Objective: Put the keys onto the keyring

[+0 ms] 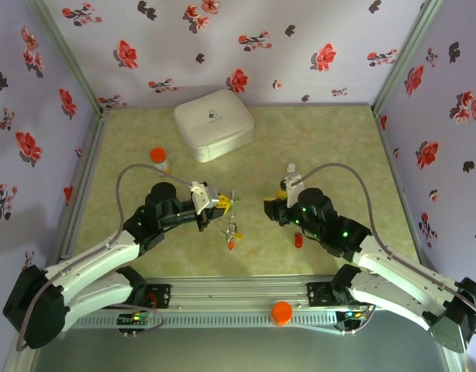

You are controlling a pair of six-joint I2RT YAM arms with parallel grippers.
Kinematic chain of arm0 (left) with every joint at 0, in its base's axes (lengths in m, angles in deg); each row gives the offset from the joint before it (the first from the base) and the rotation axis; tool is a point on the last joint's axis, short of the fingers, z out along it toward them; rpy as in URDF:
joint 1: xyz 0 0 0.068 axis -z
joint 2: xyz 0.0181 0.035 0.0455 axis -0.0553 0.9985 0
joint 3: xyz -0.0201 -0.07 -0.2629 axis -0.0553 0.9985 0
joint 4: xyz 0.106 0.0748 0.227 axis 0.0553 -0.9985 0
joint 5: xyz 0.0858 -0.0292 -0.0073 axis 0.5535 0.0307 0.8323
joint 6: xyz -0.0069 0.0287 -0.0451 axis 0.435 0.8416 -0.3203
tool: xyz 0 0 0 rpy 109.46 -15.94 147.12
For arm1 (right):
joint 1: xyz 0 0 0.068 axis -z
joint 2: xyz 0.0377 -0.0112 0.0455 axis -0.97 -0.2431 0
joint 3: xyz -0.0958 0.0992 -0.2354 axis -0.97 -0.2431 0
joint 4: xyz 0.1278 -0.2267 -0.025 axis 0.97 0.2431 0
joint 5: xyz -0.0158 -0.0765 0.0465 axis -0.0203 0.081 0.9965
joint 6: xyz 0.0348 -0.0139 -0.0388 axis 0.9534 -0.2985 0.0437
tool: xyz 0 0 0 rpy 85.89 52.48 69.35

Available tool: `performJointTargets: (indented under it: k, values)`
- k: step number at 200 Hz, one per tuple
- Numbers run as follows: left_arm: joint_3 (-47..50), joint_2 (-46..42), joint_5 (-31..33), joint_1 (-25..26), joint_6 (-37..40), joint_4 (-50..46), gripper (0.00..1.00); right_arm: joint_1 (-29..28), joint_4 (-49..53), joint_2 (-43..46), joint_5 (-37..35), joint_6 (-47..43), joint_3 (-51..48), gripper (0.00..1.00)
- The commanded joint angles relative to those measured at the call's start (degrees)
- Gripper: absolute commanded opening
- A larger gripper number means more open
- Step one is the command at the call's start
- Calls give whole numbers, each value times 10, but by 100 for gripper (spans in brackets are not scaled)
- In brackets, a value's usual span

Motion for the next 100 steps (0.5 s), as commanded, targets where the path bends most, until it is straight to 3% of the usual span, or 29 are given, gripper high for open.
performJointTargets:
  k: [1, 43, 100]
  values:
    - [-24, 15, 46, 10, -5, -5, 0, 3, 199, -21, -84, 219, 15, 44]
    - [-56, 39, 75, 12, -50, -29, 0, 12, 339, -85, -62, 299, 36, 44]
    - [-63, 42, 80, 13, -64, -34, 0, 35, 341, -175, -75, 324, 35, 44]
